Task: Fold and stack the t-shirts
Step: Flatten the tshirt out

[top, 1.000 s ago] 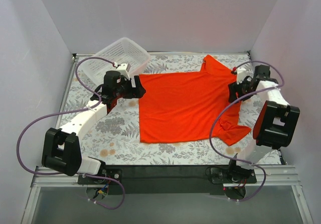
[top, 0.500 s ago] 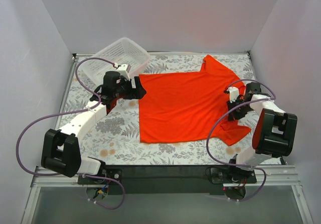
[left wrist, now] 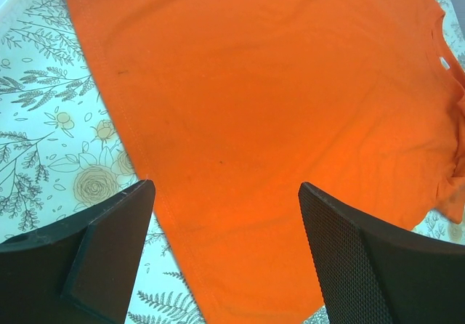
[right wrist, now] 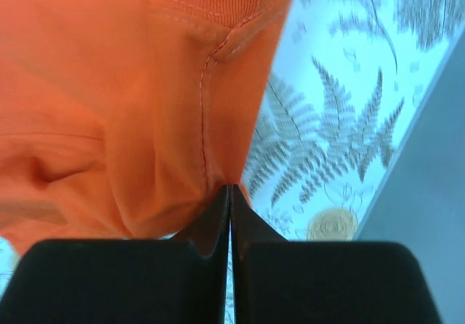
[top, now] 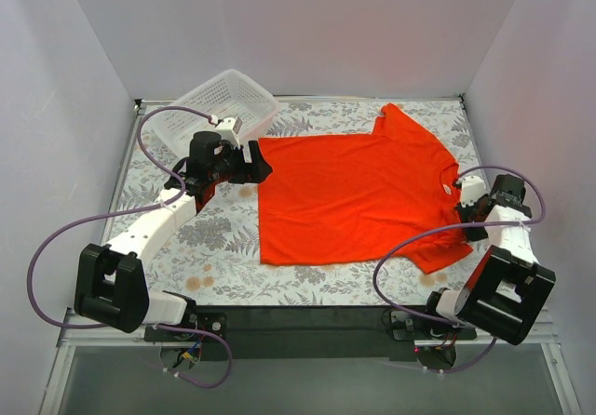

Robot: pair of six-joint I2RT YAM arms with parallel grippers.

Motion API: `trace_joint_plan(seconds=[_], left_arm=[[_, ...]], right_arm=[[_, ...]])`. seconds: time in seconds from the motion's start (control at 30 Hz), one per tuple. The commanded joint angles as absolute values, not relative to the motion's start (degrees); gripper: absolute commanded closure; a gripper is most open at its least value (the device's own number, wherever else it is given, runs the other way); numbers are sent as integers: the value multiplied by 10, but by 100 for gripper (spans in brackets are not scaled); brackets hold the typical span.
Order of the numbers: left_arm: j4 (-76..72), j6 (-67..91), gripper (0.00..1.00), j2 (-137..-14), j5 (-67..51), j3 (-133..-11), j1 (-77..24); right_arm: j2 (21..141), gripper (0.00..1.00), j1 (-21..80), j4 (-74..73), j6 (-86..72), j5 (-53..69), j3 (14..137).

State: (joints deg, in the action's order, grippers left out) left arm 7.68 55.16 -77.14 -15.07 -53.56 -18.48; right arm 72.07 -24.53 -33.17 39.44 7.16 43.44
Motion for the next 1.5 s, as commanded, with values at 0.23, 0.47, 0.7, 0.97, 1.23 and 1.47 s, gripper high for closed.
trace_joint_plan(seconds=[0.23, 0.47, 0.7, 0.97, 1.23, 1.47], left_arm=[[75, 557, 26, -761, -179, -541, -183], [62, 560, 27, -815, -190, -553, -183], [73, 541, 33, -967, -191, -677, -191], [112, 509, 37, -1166, -49, -863, -200], [139, 512, 46, -1298, 57, -995, -212], [144, 519, 44, -1331, 140, -1020, -219]], right_arm=[[674, 49, -375, -355, 526, 71, 405], [699, 32, -331, -410, 548, 238, 539], [947, 27, -148, -416, 557, 380, 740], [1227, 32, -117, -415, 412, 412, 1079], [1266, 33, -116, -394, 389, 422, 1113], [1265, 33, -116, -373, 375, 429, 1098]])
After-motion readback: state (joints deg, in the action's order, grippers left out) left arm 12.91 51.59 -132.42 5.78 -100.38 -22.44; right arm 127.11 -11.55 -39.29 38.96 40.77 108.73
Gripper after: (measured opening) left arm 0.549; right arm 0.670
